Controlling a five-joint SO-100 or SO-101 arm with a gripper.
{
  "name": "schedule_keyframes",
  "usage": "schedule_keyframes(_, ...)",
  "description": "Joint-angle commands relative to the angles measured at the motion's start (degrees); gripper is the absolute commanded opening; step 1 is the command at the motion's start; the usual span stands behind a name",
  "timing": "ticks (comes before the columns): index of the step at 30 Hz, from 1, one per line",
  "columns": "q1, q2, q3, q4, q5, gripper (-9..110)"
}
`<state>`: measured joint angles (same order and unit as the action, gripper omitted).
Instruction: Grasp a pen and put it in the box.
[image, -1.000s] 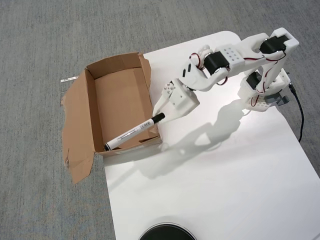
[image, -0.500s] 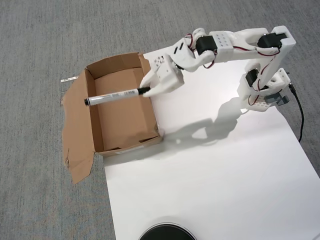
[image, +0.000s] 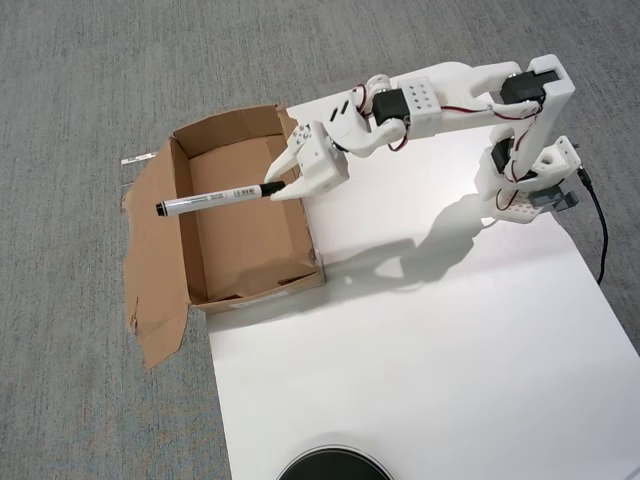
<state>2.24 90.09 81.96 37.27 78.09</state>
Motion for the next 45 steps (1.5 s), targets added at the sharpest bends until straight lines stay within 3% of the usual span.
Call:
schedule_keyframes(1,0.5,-0.3,-1.3,-0.5,0.0,1)
schedule_keyframes(13,-0.3,-2.6,-1.2,-0.4,0.0,22)
schedule_keyframes(24,-0.4,-0.8,-2.0,-0.4,-0.1,22)
schedule_keyframes(45,-0.4,23.2,2.9,-0.2,-0.3,22)
